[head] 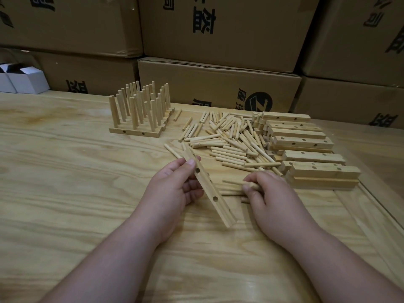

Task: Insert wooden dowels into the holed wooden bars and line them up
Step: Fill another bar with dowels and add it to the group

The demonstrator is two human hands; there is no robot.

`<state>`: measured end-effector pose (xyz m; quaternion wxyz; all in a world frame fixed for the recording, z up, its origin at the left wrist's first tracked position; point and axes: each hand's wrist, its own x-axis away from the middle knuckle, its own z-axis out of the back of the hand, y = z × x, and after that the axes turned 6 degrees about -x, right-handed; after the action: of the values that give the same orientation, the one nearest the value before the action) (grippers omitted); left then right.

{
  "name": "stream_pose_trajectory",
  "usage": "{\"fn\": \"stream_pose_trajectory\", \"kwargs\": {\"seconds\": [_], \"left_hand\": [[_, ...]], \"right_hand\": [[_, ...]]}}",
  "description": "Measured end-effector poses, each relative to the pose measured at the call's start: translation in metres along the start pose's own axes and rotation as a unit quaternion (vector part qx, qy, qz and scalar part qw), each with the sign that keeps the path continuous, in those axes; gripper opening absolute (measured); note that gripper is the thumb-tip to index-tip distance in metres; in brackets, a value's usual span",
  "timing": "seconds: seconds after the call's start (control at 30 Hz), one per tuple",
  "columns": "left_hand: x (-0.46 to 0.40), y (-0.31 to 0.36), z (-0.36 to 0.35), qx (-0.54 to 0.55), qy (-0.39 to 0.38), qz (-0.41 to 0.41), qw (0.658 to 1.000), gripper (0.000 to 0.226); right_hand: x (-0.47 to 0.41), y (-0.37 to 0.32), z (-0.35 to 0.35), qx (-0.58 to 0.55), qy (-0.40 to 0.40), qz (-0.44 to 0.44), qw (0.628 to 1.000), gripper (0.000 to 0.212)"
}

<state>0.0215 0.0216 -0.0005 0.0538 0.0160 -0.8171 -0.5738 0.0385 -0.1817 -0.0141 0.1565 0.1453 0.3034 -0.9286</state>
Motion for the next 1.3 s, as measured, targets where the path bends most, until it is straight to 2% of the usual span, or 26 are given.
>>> {"fn": "stream_pose_trajectory", "kwargs": {"seconds": [0.13,0.27,0.43,0.6,0.87,1.03,1.17,1.3], "left_hand": [[0.001,0.001,0.000,-0.005,0.001,0.004,1.000,0.024],[0.004,-0.001,0.001,-0.042,0.008,-0.001,0.999,0.030],[0.008,-0.001,0.003,-0.144,-0.001,-0.018,0.989,0.028],[0.012,0.002,-0.001,-0.160,-0.007,-0.032,0.987,0.031],[0.014,0.003,-0.003,-0.189,-0.014,-0.037,0.981,0.032],[0.013,0.002,0.000,-0.218,-0.018,-0.036,0.975,0.039],[0.015,0.001,-0.002,-0.222,-0.035,-0.047,0.973,0.030],[0.015,-0.001,-0.001,-0.230,-0.046,-0.057,0.970,0.033]], "right_hand": [[0.001,0.001,0.002,-0.070,0.088,0.003,0.994,0.016],[0.004,-0.008,0.003,-0.141,0.143,0.058,0.978,0.016],[0.007,-0.014,0.002,-0.149,0.111,0.121,0.975,0.024],[0.009,-0.018,0.002,-0.157,0.108,0.150,0.970,0.023],[0.009,-0.017,0.003,-0.160,0.132,0.164,0.964,0.022],[0.010,-0.017,0.000,-0.155,0.110,0.162,0.968,0.021],[0.009,-0.017,-0.002,-0.158,0.108,0.136,0.972,0.018],[0.009,-0.017,0.001,-0.136,0.107,0.143,0.975,0.018]]}}
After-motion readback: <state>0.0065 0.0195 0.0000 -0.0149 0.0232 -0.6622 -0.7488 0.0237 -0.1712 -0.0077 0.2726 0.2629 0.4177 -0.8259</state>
